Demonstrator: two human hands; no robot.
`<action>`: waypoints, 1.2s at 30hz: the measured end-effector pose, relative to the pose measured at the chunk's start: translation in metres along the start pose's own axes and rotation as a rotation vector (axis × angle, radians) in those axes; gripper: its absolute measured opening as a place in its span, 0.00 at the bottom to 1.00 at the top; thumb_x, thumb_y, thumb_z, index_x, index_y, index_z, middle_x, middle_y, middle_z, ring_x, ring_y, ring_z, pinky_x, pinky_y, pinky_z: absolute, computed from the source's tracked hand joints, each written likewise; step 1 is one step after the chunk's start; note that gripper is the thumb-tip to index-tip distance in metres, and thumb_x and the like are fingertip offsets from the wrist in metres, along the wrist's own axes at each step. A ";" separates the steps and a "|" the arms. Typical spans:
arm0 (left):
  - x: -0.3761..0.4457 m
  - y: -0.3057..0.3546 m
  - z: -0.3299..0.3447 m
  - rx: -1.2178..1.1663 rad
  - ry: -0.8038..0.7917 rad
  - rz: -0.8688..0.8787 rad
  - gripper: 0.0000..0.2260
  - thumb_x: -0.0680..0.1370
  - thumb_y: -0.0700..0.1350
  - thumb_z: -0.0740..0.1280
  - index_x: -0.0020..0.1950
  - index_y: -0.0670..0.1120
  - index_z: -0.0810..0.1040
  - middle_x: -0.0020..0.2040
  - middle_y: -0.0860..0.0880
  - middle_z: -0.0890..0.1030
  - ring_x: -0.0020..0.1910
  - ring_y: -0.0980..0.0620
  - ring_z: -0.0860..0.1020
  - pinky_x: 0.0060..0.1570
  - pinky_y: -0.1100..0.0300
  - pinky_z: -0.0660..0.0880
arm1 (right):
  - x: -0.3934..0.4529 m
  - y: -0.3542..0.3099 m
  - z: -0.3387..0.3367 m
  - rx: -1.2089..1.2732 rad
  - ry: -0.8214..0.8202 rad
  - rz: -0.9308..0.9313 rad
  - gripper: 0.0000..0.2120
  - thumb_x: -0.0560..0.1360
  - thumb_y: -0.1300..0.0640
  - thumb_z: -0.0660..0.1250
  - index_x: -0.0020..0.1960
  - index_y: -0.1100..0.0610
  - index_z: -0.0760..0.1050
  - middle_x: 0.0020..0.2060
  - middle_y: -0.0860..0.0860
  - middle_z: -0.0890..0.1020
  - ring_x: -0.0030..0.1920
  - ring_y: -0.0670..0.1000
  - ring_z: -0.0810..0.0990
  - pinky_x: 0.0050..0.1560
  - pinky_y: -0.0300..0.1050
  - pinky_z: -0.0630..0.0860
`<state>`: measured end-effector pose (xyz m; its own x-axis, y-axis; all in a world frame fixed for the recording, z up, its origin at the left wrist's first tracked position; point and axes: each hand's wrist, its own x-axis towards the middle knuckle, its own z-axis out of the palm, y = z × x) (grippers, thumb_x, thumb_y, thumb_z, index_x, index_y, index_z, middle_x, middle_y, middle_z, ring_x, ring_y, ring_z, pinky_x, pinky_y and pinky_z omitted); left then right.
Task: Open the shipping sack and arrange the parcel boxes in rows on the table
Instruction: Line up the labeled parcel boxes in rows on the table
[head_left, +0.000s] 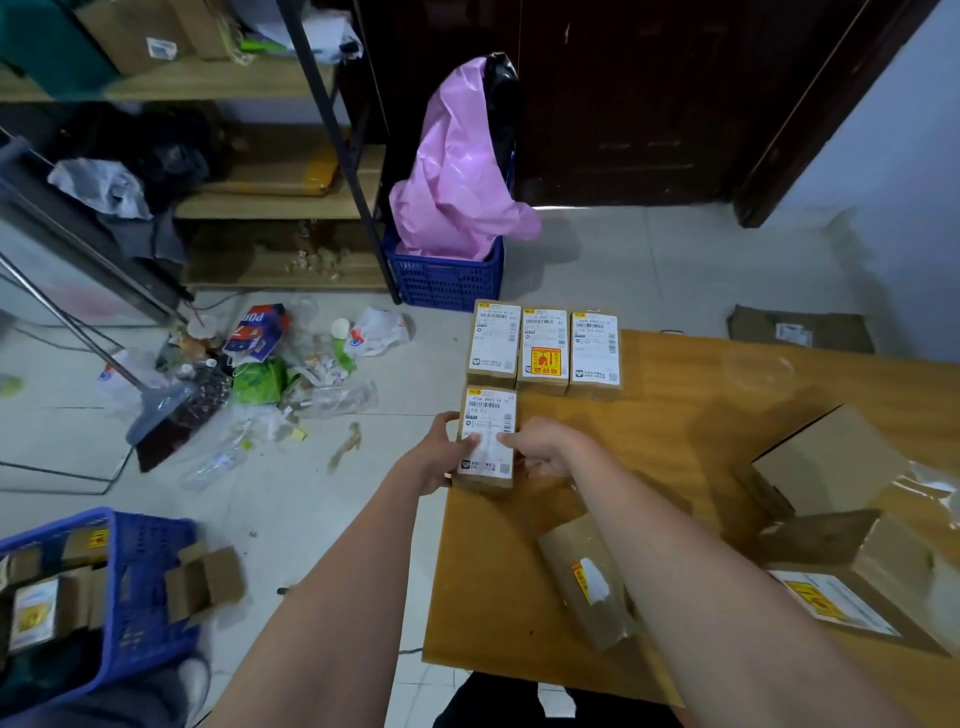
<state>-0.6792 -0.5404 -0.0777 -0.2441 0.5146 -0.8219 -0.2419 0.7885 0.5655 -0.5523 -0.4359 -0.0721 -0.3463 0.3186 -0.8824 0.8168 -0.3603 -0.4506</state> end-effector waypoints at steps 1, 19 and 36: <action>0.003 -0.001 -0.001 -0.009 0.012 0.002 0.27 0.81 0.47 0.65 0.76 0.55 0.55 0.61 0.44 0.80 0.52 0.45 0.81 0.53 0.44 0.78 | 0.004 -0.002 0.002 0.010 0.019 -0.003 0.20 0.81 0.54 0.63 0.72 0.59 0.69 0.65 0.57 0.78 0.54 0.55 0.77 0.61 0.51 0.75; 0.043 0.004 -0.013 0.083 0.115 0.056 0.20 0.81 0.42 0.65 0.73 0.48 0.66 0.59 0.42 0.80 0.51 0.46 0.80 0.42 0.55 0.77 | 0.047 -0.012 0.012 0.004 0.192 0.040 0.16 0.78 0.62 0.66 0.66 0.60 0.72 0.62 0.58 0.79 0.60 0.59 0.80 0.54 0.54 0.81; 0.050 0.008 -0.010 0.066 0.108 0.040 0.21 0.81 0.43 0.65 0.73 0.48 0.65 0.62 0.43 0.81 0.56 0.44 0.80 0.49 0.51 0.78 | 0.043 -0.017 0.006 -0.037 0.170 0.027 0.17 0.79 0.61 0.65 0.68 0.59 0.72 0.63 0.58 0.79 0.60 0.59 0.79 0.56 0.55 0.80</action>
<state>-0.7032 -0.5113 -0.1137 -0.3524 0.5094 -0.7851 -0.1689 0.7905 0.5887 -0.5837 -0.4216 -0.1037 -0.2438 0.4538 -0.8571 0.8424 -0.3389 -0.4190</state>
